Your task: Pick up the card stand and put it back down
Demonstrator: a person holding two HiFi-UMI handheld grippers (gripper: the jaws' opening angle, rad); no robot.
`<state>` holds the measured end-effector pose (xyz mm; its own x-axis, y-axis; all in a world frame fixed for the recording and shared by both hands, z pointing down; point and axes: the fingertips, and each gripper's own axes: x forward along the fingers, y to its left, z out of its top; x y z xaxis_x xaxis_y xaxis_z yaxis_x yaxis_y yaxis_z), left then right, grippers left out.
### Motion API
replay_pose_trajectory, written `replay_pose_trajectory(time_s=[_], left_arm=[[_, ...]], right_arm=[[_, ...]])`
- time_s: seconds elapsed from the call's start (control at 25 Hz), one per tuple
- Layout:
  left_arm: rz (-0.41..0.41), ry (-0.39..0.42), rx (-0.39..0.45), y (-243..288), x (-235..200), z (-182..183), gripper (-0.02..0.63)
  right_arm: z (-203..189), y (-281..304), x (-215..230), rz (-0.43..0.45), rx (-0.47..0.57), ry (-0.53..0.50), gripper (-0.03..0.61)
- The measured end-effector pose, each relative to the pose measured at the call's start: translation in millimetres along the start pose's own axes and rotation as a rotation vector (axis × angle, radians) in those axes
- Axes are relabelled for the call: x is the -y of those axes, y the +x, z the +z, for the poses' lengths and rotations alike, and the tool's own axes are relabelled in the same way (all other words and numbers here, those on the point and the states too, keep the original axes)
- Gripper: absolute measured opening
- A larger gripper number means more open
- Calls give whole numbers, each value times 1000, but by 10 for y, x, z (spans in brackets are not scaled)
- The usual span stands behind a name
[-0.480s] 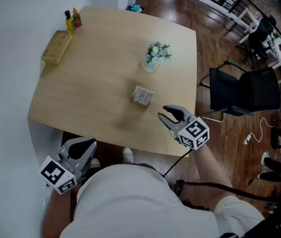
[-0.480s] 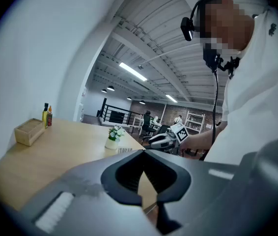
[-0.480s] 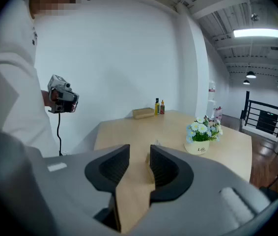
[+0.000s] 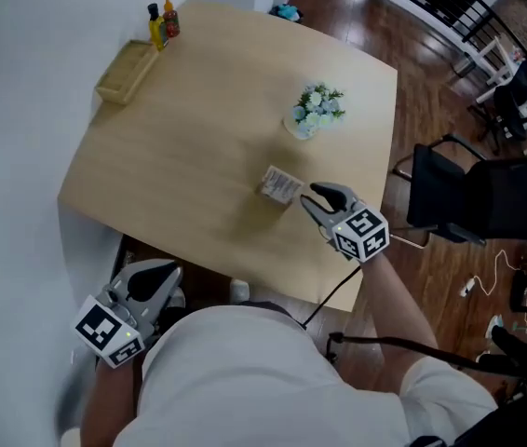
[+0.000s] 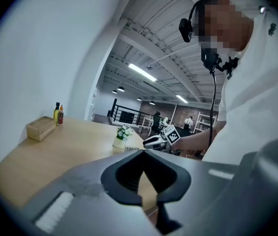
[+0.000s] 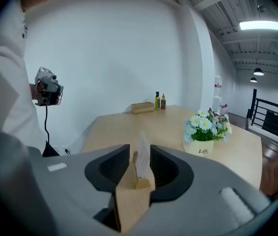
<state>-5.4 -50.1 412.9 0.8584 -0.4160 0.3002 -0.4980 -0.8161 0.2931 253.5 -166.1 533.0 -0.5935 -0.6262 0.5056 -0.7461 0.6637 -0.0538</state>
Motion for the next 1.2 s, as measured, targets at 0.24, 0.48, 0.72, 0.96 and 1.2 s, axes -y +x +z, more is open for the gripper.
replay_pose_trajectory(time_s=[0.24,0.48,0.72,0.96,1.2], left_arm=[[31,-16,1,38,-48,21,3],[57,-37,13,68,-100,11,3],[83,-49,10,15,-89,-13,3],[92,-55,5,6,-76,-46,3],[84,-61,2,8,-55,-54,3]], right_arm=[[-77,287,185,47,-33,11,137],[-117,540,175,122,-61,-1,137],[-155,653,117,159,-78,-6,105],[-171,670,110,153,-81,-18,34],[-160,665,95,155,-75,-18,29]])
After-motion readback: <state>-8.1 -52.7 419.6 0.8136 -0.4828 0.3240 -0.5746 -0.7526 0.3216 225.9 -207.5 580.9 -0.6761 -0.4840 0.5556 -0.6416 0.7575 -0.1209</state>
